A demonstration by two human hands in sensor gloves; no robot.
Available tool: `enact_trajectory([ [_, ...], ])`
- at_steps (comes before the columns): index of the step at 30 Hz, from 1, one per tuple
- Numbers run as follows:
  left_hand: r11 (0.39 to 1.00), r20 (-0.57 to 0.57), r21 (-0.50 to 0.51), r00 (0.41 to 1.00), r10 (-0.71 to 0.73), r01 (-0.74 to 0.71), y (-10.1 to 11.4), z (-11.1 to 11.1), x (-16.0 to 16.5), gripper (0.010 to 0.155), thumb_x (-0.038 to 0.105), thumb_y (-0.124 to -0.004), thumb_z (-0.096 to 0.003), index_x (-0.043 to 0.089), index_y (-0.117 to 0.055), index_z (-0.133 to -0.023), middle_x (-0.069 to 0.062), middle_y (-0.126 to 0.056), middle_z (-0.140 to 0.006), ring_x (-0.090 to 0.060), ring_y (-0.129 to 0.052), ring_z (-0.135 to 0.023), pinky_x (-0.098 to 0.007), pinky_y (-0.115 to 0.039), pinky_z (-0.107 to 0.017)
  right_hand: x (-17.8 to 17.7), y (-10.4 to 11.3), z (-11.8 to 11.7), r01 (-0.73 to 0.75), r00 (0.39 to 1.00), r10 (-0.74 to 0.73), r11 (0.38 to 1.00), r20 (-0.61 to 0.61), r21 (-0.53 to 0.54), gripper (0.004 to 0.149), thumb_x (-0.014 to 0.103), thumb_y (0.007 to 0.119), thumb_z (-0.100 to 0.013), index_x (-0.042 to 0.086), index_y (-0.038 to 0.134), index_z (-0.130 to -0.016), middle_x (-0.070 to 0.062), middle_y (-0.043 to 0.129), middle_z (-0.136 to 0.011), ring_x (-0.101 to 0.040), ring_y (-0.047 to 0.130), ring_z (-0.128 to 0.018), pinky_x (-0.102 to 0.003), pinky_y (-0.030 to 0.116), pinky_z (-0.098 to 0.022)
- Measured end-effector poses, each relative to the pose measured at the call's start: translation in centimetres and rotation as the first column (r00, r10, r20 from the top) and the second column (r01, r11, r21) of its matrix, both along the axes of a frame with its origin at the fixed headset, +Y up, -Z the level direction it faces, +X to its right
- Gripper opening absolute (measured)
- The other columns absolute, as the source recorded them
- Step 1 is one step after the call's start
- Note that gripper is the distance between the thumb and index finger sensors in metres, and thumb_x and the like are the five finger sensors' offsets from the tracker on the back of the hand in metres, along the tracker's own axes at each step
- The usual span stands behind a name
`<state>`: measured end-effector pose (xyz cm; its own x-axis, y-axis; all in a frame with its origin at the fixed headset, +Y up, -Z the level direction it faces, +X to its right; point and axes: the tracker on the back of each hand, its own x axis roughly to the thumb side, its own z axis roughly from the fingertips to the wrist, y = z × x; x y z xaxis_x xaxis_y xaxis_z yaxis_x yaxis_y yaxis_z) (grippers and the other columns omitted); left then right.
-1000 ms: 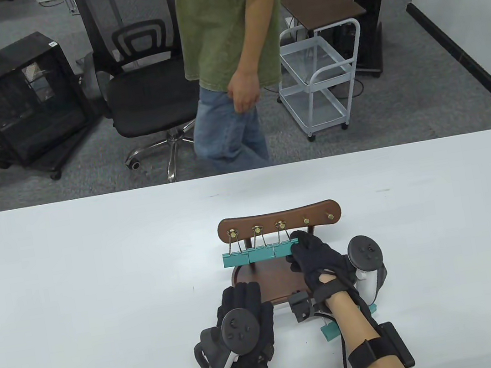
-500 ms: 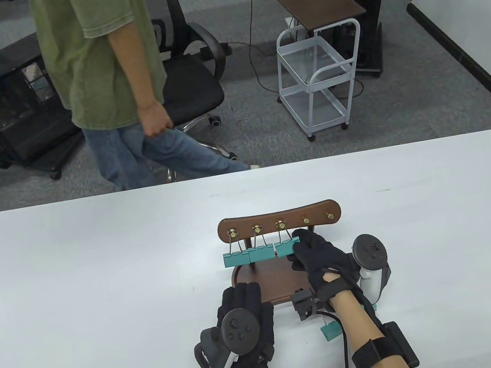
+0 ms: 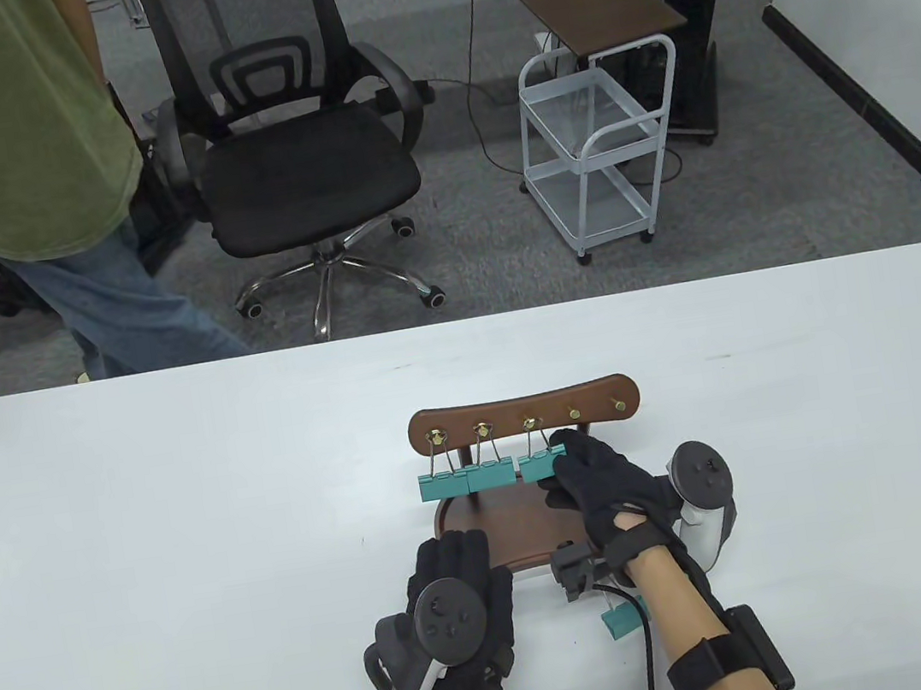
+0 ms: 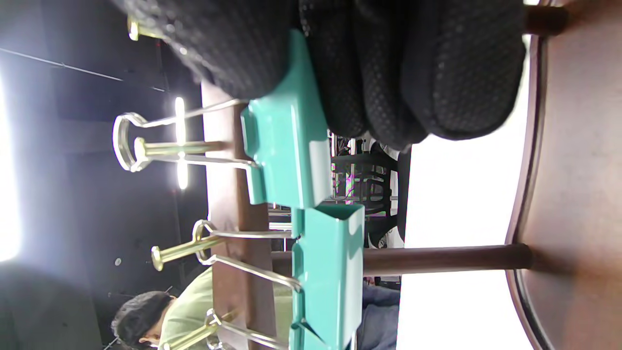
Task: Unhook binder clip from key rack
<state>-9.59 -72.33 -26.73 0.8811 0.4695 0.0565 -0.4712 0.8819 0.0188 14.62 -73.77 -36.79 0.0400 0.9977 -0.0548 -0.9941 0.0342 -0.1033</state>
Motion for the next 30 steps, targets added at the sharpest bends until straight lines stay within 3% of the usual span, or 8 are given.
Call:
enact_trajectory([
  [13, 1.000, 0.000, -0.003, 1.000, -0.005, 0.005, 0.0, 0.0, 0.0, 0.062, 0.053, -0.059, -0.0544, 0.027, -0.061, -0.111, -0.005, -0.060, -0.118, -0.034, -0.050, -0.111, -0.054, -0.051, -0.075, 1.4, 0.4, 2.1, -0.019, 0.995, 0.020, 1.000, -0.093, 0.009, 0.052, 0.035, 0.086, -0.035, 0.017, 0.074, -0.082, -0.021, 0.092, -0.073, -0.040, 0.098, -0.058, -0.044, 0.091, -0.040],
  [30, 1.000, -0.017, -0.005, 1.000, -0.011, 0.011, 0.1, 0.1, -0.2, 0.062, 0.053, -0.059, -0.0544, 0.026, -0.061, -0.111, -0.005, -0.060, -0.118, -0.034, -0.050, -0.111, -0.054, -0.051, -0.075, 4.9, -0.9, 5.6, -0.047, 0.997, 0.046, 0.999, -0.064, -0.011, 0.049, 0.046, 0.085, -0.036, 0.015, 0.080, -0.074, -0.017, 0.101, -0.057, -0.034, 0.106, -0.040, -0.037, 0.095, -0.024],
])
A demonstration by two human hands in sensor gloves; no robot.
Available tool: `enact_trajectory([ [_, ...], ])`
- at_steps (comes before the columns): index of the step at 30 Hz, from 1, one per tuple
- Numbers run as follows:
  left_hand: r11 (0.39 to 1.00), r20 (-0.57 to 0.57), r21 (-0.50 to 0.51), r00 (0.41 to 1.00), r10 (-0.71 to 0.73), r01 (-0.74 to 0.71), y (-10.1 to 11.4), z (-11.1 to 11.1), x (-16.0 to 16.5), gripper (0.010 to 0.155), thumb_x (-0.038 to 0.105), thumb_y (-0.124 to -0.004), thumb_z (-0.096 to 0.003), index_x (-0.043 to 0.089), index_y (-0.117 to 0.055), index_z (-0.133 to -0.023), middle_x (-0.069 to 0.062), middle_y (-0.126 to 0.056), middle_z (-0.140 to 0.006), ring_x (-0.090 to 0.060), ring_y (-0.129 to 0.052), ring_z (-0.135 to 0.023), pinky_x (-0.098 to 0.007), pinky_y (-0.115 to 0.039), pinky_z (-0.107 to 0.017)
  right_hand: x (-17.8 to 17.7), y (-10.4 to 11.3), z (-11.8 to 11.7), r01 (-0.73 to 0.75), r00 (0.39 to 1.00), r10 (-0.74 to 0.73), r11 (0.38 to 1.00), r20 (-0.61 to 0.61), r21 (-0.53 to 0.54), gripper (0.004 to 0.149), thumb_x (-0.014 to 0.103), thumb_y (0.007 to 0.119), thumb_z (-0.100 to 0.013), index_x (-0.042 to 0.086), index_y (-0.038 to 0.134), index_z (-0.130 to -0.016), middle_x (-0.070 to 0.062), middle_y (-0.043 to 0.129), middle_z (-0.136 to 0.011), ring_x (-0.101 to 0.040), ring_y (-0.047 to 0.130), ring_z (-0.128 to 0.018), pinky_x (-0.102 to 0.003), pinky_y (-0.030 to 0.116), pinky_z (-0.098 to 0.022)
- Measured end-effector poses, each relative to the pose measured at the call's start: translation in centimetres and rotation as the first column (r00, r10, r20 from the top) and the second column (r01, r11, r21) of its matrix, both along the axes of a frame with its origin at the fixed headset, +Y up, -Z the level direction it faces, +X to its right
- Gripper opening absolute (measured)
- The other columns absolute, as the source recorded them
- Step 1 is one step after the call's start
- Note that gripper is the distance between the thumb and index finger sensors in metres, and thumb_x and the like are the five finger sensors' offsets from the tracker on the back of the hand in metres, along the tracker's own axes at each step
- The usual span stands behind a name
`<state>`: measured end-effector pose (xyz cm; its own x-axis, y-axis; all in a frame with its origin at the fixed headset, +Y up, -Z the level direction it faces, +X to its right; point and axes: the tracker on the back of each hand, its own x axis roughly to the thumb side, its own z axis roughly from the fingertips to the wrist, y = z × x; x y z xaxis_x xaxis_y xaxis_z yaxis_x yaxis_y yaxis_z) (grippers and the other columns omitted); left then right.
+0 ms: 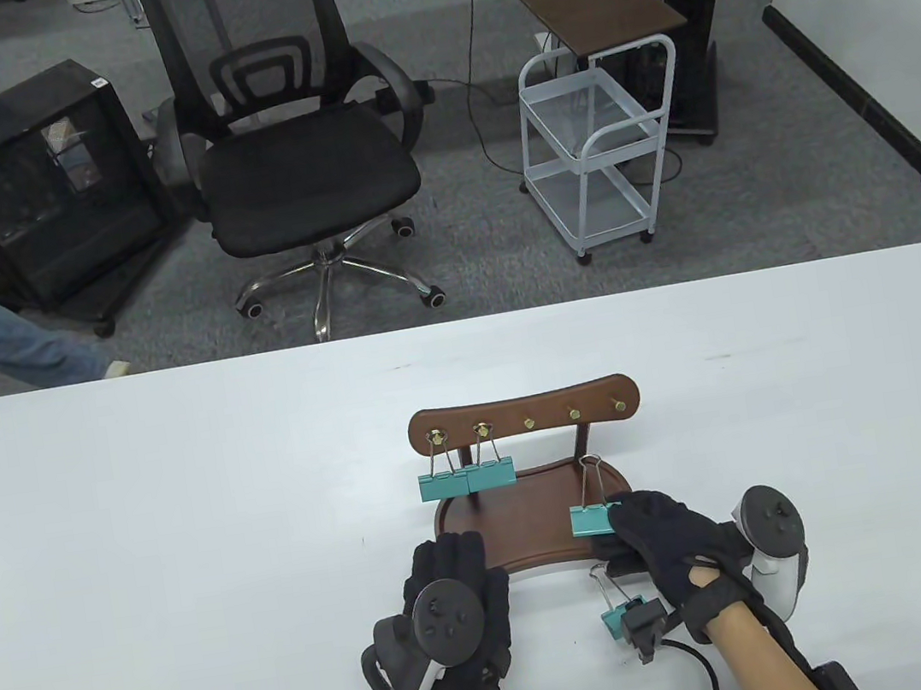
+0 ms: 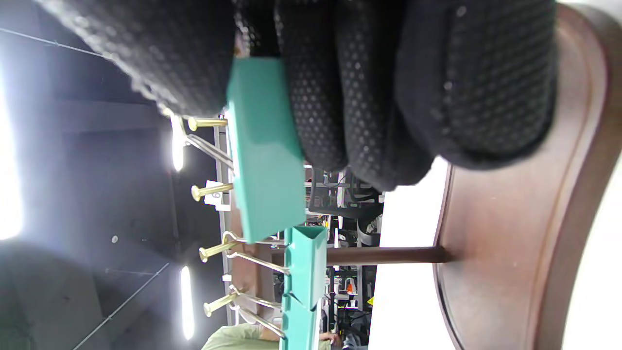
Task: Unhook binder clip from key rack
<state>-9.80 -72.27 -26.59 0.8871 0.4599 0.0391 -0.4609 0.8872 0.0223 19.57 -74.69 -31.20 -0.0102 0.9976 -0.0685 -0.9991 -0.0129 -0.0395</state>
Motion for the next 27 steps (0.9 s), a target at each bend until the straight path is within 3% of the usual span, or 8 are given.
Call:
enact_trajectory([
  [7, 1.000, -0.003, -0.002, 1.000, -0.002, 0.002, 0.0, 0.0, -0.1, 0.062, 0.053, -0.059, -0.0544, 0.026, -0.061, -0.111, -0.005, -0.060, -0.118, -0.034, -0.050, -0.111, -0.054, -0.051, -0.075, -0.2, -0.3, 0.4, -0.095, 0.995, 0.095, 0.995, -0.004, -0.044, 0.048, 0.047, 0.085, -0.036, 0.012, 0.083, -0.069, -0.016, 0.105, -0.048, -0.032, 0.108, -0.030, -0.036, 0.096, -0.016],
  [13, 1.000, -0.003, 0.000, 1.000, 0.002, -0.002, 0.1, 0.0, -0.1, 0.062, 0.053, -0.059, -0.0544, 0.027, -0.061, -0.110, -0.005, -0.060, -0.118, -0.034, -0.050, -0.111, -0.054, -0.051, -0.075, -1.4, -0.2, 0.6, -0.276, 0.961, 0.275, 0.955, -0.020, -0.108, 0.046, 0.047, 0.086, -0.037, 0.009, 0.087, -0.063, -0.015, 0.107, -0.036, -0.030, 0.109, -0.019, -0.035, 0.096, -0.007],
  [20, 1.000, -0.002, 0.001, 1.000, 0.012, -0.012, 0.1, 0.0, -0.2, 0.062, 0.053, -0.059, -0.0544, 0.027, -0.061, -0.111, -0.005, -0.060, -0.118, -0.034, -0.050, -0.111, -0.054, -0.051, -0.075, -3.8, -0.3, 0.7, -0.504, 0.863, 0.493, 0.845, -0.109, -0.176, 0.046, 0.046, 0.087, -0.035, 0.007, 0.089, -0.059, -0.015, 0.108, -0.030, -0.029, 0.110, -0.012, -0.034, 0.095, -0.002],
  [27, 1.000, -0.002, 0.001, 1.000, 0.019, -0.019, 0.1, 0.1, -0.2, 0.062, 0.053, -0.059, -0.0544, 0.027, -0.061, -0.111, -0.005, -0.060, -0.119, -0.034, -0.050, -0.111, -0.054, -0.051, -0.075, -5.7, -0.3, -0.1, -0.690, 0.724, 0.658, 0.689, -0.208, -0.223, 0.046, 0.045, 0.087, -0.035, 0.006, 0.090, -0.058, -0.015, 0.109, -0.027, -0.026, 0.110, -0.008, -0.033, 0.095, 0.001],
])
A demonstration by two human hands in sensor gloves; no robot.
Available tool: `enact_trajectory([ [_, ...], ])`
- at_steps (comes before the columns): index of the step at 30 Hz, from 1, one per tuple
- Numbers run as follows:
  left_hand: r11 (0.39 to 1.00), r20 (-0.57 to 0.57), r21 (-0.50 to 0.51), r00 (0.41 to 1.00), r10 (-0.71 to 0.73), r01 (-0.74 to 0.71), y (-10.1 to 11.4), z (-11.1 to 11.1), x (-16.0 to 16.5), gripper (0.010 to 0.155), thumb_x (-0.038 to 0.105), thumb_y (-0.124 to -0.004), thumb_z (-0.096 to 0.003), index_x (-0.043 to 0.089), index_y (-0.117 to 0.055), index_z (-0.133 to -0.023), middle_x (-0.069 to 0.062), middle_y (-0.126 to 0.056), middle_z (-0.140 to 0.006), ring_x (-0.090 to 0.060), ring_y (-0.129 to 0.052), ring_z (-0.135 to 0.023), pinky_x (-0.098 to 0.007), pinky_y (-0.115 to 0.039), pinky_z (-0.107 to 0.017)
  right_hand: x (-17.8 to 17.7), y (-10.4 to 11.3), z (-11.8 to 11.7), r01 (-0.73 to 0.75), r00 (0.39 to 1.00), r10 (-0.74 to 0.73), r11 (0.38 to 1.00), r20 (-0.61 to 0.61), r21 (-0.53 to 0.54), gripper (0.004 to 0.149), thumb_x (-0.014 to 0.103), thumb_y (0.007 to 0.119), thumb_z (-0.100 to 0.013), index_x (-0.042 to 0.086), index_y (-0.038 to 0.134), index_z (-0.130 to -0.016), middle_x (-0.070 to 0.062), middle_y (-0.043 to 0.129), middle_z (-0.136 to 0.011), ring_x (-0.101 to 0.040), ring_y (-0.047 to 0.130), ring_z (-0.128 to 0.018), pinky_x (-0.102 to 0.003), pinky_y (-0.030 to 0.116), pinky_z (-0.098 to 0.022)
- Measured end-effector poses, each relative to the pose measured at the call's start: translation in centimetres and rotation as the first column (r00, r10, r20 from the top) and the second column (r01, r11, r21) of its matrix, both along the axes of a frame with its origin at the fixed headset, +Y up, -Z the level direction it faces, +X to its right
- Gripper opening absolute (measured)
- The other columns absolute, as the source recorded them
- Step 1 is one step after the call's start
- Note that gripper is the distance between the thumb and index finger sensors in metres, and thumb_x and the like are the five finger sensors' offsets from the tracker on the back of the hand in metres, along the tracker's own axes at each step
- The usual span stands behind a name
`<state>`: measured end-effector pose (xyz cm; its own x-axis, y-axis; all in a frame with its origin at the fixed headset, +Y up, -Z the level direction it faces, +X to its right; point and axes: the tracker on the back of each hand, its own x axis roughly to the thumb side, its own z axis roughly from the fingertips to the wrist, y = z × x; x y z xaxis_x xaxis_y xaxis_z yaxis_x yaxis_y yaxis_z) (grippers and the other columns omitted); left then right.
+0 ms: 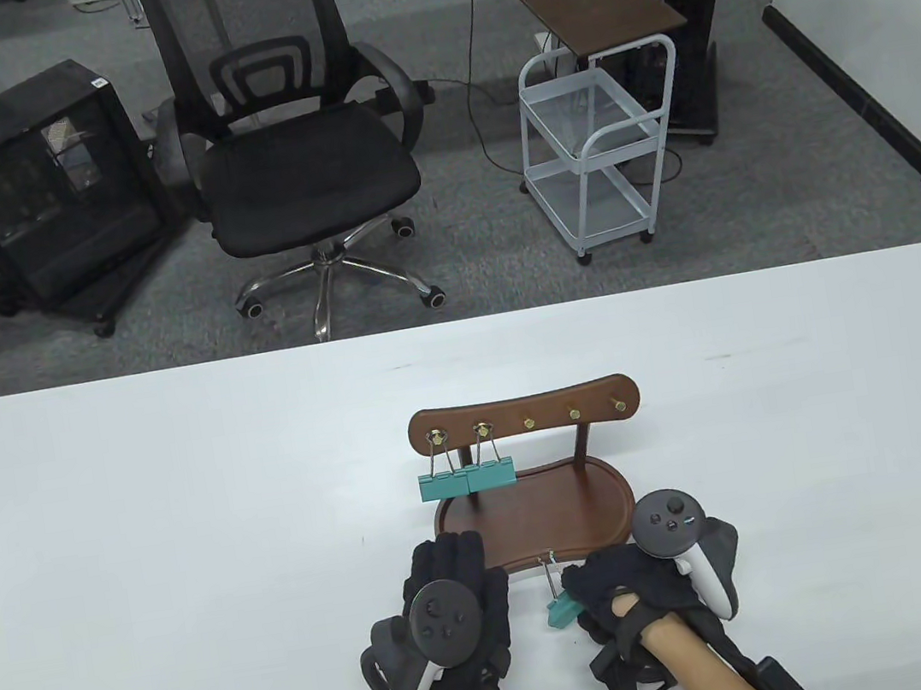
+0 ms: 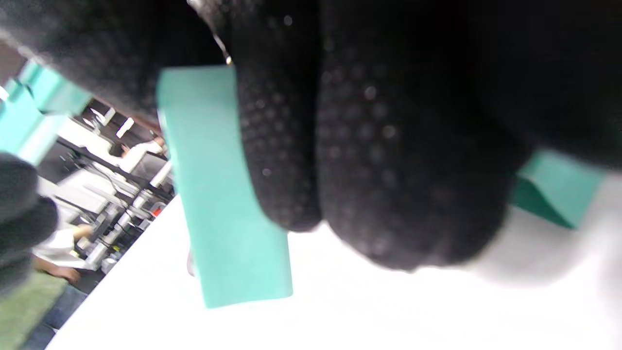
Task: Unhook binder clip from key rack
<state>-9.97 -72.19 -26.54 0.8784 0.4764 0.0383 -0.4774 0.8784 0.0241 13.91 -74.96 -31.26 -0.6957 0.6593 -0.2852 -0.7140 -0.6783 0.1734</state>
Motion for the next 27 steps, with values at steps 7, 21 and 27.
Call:
enact_trajectory([
  [7, 1.000, 0.005, 0.004, 1.000, 0.009, -0.009, 0.0, 0.0, 0.1, 0.062, 0.053, -0.059, -0.0544, 0.027, -0.061, -0.111, -0.005, -0.060, -0.118, -0.034, -0.050, -0.111, -0.054, -0.051, -0.075, -1.5, -0.1, -0.8, -0.160, 0.986, 0.157, 0.986, -0.046, -0.056, 0.045, 0.044, 0.086, -0.035, 0.005, 0.091, -0.058, -0.014, 0.109, -0.026, -0.023, 0.110, -0.004, -0.033, 0.095, 0.002],
  [21, 1.000, 0.005, 0.006, 1.000, 0.013, -0.013, 0.0, 0.1, 0.1, 0.062, 0.053, -0.059, -0.0544, 0.027, -0.061, -0.111, -0.005, -0.060, -0.118, -0.034, -0.050, -0.111, -0.054, -0.051, -0.075, -3.5, 0.3, -1.2, -0.346, 0.930, 0.344, 0.938, -0.131, 0.002, 0.044, 0.044, 0.086, -0.036, 0.006, 0.092, -0.057, -0.013, 0.110, -0.024, -0.020, 0.109, 0.000, -0.033, 0.094, 0.003],
  [27, 1.000, 0.007, 0.007, 1.000, 0.010, -0.010, 0.0, 0.1, 0.1, 0.062, 0.053, -0.059, -0.0544, 0.027, -0.061, -0.111, -0.005, -0.060, -0.119, -0.034, -0.050, -0.111, -0.054, -0.051, -0.075, -4.3, 0.8, -1.2, -0.504, 0.843, 0.513, 0.859, -0.164, 0.094, 0.044, 0.046, 0.085, -0.037, 0.008, 0.092, -0.056, -0.011, 0.110, -0.023, -0.023, 0.109, -0.003, -0.033, 0.094, 0.002],
])
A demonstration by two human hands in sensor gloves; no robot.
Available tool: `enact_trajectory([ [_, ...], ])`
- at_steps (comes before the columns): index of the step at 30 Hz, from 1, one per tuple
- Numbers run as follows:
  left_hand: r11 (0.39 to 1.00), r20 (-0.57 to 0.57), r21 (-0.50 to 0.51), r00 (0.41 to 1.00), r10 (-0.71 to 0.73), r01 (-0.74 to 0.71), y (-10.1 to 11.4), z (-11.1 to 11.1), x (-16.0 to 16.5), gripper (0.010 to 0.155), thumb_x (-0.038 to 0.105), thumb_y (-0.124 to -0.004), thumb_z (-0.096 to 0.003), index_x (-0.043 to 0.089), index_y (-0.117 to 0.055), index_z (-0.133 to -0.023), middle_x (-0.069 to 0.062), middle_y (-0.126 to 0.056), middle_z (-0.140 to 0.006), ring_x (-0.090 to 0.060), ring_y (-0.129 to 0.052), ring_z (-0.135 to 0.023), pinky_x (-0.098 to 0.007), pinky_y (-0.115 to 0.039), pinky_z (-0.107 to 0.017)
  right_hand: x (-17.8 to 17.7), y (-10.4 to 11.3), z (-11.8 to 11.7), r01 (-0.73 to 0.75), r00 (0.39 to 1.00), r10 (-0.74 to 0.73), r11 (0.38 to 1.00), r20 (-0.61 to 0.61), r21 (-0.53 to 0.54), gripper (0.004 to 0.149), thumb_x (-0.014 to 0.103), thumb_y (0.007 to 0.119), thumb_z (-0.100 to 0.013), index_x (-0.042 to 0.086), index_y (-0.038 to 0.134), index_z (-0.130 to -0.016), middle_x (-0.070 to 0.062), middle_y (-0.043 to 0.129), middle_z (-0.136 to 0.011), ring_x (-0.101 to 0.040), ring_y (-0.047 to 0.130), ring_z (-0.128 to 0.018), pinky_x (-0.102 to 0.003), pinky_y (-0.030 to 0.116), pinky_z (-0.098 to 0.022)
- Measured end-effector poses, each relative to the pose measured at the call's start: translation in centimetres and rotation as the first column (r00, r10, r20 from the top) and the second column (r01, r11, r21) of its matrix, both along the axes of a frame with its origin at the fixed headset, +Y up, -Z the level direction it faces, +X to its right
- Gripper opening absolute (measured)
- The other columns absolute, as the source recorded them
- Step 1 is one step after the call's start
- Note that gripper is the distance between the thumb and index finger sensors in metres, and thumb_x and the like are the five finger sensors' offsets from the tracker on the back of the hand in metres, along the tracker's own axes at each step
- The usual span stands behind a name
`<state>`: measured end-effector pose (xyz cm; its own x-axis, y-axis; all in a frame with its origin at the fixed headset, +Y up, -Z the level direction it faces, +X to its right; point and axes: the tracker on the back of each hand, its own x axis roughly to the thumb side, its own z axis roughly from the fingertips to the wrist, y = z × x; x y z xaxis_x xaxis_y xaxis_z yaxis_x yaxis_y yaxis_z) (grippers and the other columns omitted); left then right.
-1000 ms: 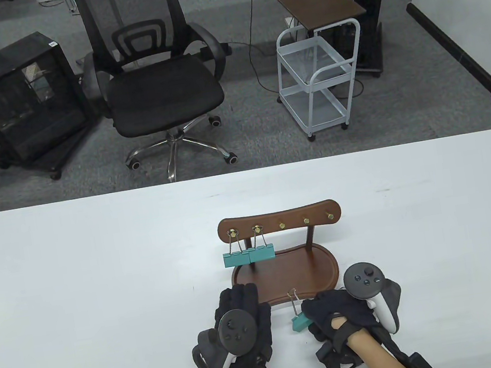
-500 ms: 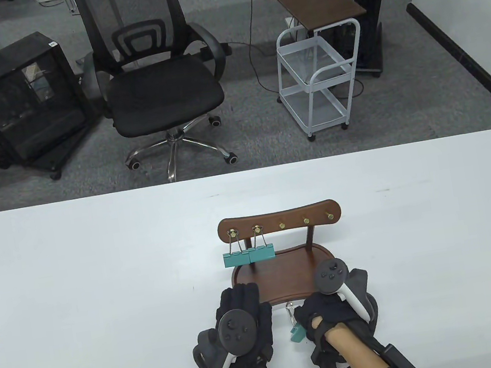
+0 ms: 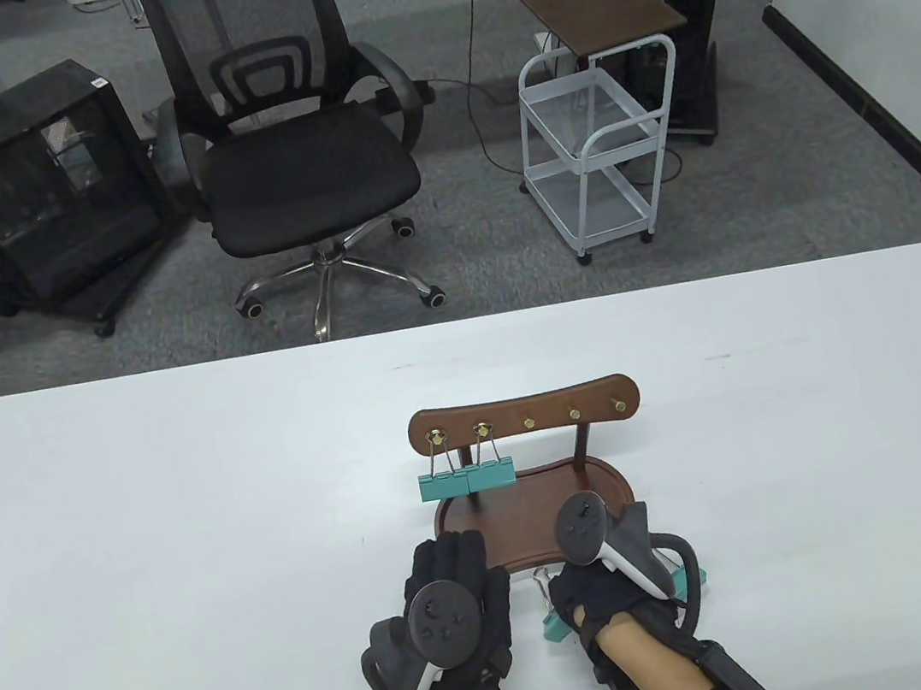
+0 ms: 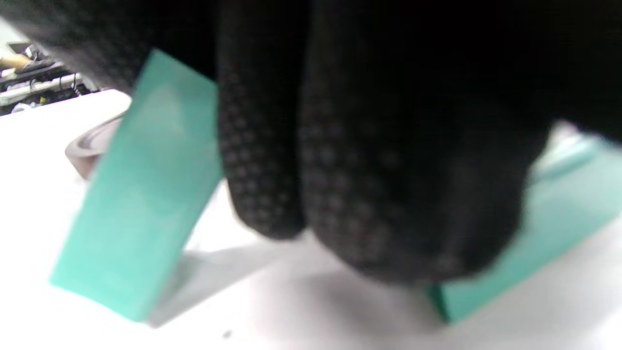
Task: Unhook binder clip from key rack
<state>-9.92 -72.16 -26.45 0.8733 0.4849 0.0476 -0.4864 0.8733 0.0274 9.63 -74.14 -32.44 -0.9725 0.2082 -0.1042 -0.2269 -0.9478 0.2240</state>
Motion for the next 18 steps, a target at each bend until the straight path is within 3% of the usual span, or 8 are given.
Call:
enact_trajectory([
  [10, 1.000, 0.000, -0.001, 1.000, -0.004, 0.004, 0.0, 0.0, 0.0, 0.062, 0.053, -0.059, -0.0543, 0.027, -0.061, -0.111, -0.005, -0.060, -0.118, -0.034, -0.050, -0.111, -0.054, -0.051, -0.075, 0.8, 0.7, 0.3, 0.010, 1.000, -0.010, 1.000, 0.020, 0.009, 0.039, 0.045, 0.083, -0.037, 0.011, 0.094, -0.053, -0.012, 0.109, -0.027, -0.027, 0.109, -0.009, -0.035, 0.094, -0.001],
  [18, 1.000, -0.005, 0.000, 1.000, -0.013, 0.013, 0.1, 0.0, 0.0, 0.062, 0.053, -0.059, -0.0543, 0.027, -0.061, -0.111, -0.005, -0.060, -0.118, -0.034, -0.050, -0.111, -0.054, -0.051, -0.075, 2.8, 1.8, 1.0, 0.141, 0.988, -0.144, 0.988, 0.059, 0.061, 0.044, 0.048, 0.081, -0.037, 0.011, 0.093, -0.058, -0.015, 0.108, -0.035, -0.032, 0.109, -0.017, -0.038, 0.094, -0.007],
])
